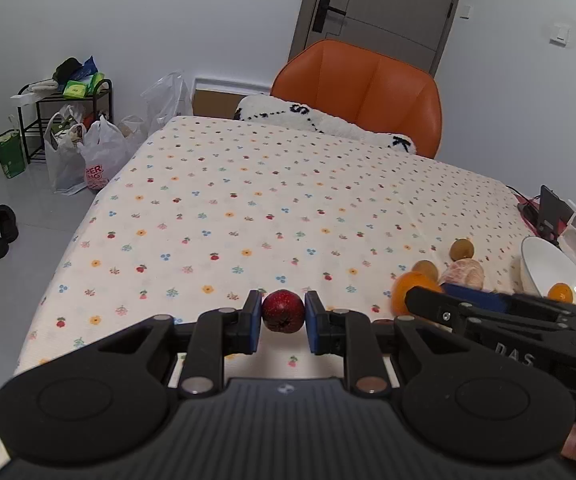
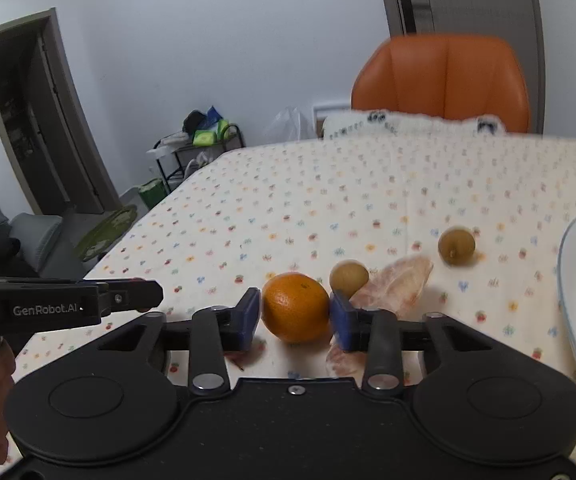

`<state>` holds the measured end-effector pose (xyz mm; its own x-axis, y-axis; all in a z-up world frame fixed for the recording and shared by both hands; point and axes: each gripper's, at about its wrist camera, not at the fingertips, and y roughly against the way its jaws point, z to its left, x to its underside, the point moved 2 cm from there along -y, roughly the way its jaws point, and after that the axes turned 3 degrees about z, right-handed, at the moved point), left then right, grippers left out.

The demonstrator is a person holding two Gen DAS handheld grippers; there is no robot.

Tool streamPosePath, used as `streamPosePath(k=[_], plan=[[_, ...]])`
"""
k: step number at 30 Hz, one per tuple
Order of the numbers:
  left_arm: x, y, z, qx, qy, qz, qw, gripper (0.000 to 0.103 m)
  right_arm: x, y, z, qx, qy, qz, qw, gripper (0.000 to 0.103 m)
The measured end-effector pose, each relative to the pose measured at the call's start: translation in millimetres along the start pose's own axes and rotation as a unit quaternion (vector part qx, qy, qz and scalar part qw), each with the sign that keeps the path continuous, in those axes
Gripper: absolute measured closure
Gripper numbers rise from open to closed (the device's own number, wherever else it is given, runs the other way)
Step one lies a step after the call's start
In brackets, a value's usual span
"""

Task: Organize fruits
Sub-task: 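Reach the right gripper to the other pomelo segment while the left gripper grasps a red plum, then grasp a small orange with the right gripper while the left gripper holds the red plum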

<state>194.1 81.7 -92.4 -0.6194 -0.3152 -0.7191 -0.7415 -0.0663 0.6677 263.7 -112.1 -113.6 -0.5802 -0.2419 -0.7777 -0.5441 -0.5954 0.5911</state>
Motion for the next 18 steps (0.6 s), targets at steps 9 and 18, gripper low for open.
streamPosePath(k=[9,18], plan=[[-1,13,-9,0.005,-0.006,-0.012,0.9999,0.082,7,21,-5,-0.004,-0.008,-0.009,1.000,0.069],[-2,18,-26,0.021,-0.014,-0.018,0.9995,0.082,1,51,-16,0.010,-0.012,-0.036,0.999,0.069]])
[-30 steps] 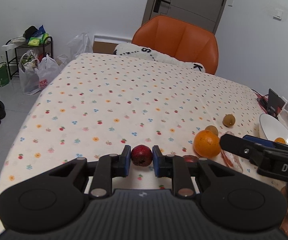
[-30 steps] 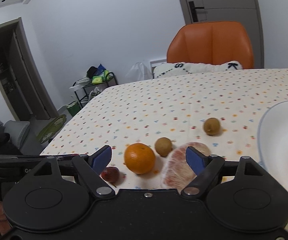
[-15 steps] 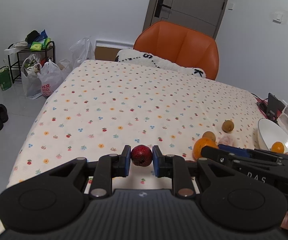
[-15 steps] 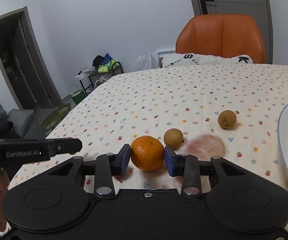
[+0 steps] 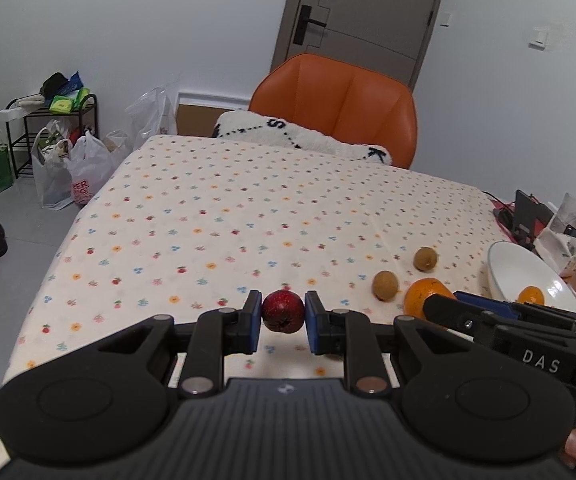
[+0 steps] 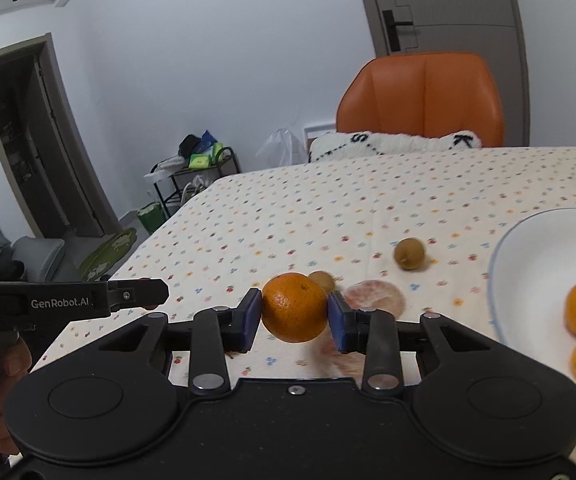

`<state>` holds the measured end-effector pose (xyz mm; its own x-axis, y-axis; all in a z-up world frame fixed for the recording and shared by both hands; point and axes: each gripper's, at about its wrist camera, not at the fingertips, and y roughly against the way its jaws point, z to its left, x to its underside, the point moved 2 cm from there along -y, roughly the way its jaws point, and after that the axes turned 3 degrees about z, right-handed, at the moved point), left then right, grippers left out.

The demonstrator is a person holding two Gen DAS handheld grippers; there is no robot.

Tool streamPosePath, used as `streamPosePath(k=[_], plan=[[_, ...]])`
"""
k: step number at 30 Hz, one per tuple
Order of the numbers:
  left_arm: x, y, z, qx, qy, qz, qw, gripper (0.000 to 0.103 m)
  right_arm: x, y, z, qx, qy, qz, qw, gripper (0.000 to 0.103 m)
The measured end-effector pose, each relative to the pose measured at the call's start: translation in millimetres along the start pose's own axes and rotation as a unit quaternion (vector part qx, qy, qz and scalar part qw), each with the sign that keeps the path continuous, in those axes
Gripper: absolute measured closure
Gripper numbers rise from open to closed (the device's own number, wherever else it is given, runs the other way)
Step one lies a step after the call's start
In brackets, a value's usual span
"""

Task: Organize fruits
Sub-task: 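Grasp a small orange with the right gripper while the left gripper holds the red plum, then carry the plum and orange over the white plate and open both grippers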

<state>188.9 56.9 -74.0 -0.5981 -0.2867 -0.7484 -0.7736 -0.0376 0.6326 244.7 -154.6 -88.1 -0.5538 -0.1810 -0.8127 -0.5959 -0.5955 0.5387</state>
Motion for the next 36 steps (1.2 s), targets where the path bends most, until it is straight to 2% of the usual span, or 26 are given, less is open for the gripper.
streamPosePath(k=[16,36], plan=[[-1,0,-49,0.041,-0.031,-0.004,0.9987,0.082,2,42,-42,0.050,-0.030,-0.030,0.998,0.069],[3,-18,-122,0.089,-0.071,0.005,0.9935,0.082,12,87,-107,0.112,-0.070,-0.054,0.990,0.069]])
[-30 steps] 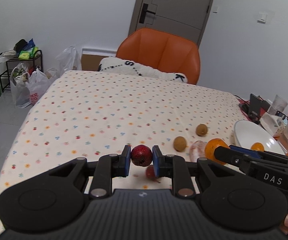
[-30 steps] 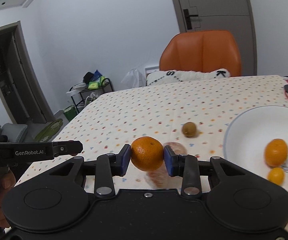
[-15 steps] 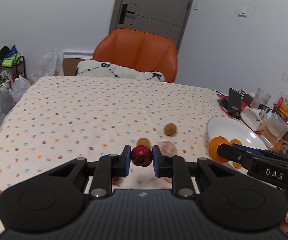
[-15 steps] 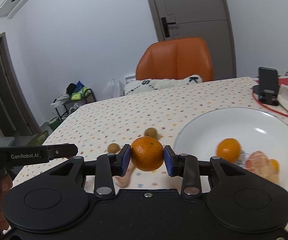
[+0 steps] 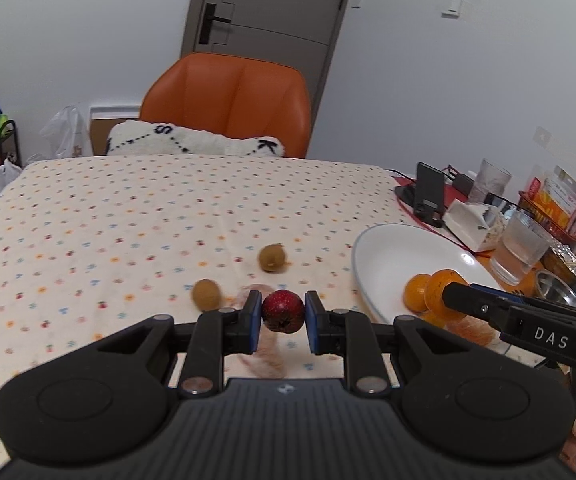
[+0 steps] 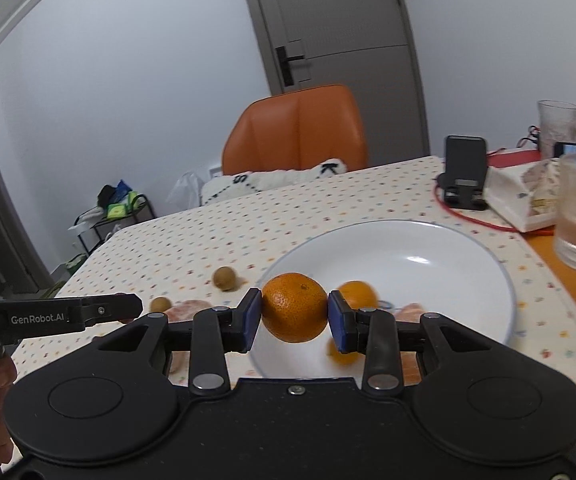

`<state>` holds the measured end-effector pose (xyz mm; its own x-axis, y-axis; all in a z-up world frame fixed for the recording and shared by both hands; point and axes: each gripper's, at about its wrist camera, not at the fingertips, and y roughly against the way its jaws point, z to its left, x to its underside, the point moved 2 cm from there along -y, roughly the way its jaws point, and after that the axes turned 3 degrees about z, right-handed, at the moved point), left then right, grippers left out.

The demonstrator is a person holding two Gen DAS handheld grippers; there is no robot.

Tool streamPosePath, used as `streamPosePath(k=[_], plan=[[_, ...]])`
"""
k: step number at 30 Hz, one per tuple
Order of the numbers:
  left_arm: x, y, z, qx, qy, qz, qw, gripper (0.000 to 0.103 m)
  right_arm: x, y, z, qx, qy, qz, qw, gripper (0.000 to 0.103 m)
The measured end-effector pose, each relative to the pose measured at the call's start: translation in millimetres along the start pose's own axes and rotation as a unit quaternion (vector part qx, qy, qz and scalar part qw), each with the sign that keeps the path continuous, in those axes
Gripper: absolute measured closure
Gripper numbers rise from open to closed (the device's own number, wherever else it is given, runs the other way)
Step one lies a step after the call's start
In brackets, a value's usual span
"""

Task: Organize fruits
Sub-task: 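Carry the plum and orange over the white plate and open both grippers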

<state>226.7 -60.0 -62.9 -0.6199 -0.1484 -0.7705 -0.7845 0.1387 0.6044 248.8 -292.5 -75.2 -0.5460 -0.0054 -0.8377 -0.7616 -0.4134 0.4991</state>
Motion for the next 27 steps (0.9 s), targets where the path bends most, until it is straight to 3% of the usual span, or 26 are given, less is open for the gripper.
streamPosePath(k=[21,27], plan=[[-8,-41,-57,0.034,-0.039,0.016,0.9985,0.082,-2,-4,-62,0.044,-0.033,-0.009,0.998,0.069],[-8,-53,-66,0.039,-0.045,0.021,0.9980,0.082,-1,-7,-66,0.057,-0.032,-0.014,0.998,0.062]])
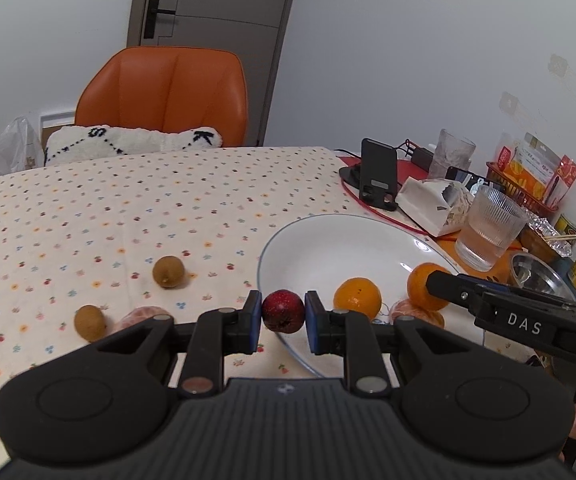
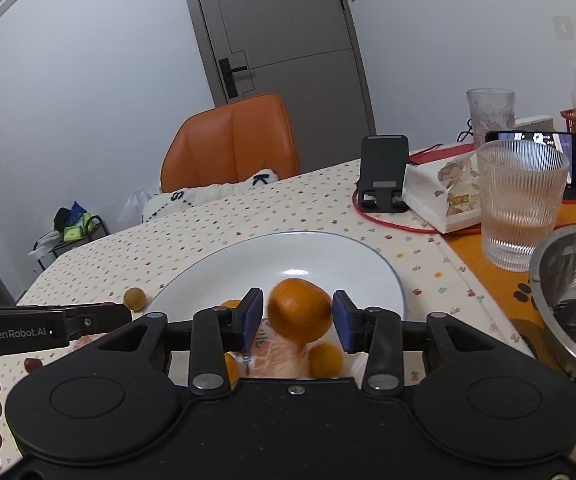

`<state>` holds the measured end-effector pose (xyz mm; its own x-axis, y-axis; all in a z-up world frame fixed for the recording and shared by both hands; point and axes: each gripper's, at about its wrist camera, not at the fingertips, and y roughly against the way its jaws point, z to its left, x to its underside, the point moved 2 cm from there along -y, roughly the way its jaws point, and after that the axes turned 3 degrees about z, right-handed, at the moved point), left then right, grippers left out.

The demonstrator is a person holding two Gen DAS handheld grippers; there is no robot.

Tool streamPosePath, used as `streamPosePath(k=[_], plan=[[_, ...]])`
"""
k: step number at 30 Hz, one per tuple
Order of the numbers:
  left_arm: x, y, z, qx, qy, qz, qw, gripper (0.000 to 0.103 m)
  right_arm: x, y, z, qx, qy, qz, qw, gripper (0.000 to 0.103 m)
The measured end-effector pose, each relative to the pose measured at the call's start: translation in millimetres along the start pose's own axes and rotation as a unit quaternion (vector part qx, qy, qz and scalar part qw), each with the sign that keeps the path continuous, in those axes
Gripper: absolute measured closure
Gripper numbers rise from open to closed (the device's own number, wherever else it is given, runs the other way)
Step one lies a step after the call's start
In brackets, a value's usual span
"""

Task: Organize fruits
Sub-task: 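Carry the plum and orange over the white plate and open both grippers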

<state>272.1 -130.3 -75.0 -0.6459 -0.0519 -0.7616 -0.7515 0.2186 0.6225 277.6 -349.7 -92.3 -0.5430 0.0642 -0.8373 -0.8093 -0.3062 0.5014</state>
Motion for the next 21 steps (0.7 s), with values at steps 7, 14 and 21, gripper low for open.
streamPosePath(k=[7,14,21], plan=[[0,-10,-9,0.011,-0.001,0.013,0.9999,0.081,5,1,-9,0.002,-0.013,0.010,1.000,0.058],[-2,-7,-7,0.006,-0.001,0.010,0.9999,0.075,5,6,-8,0.002,-0.015,0.010,1.000,0.056],[2,5,6,-0.014,0.009,0.011,0.9998,0.065,7,9,3,-0.006,-0.008,0.015,1.000,0.051]])
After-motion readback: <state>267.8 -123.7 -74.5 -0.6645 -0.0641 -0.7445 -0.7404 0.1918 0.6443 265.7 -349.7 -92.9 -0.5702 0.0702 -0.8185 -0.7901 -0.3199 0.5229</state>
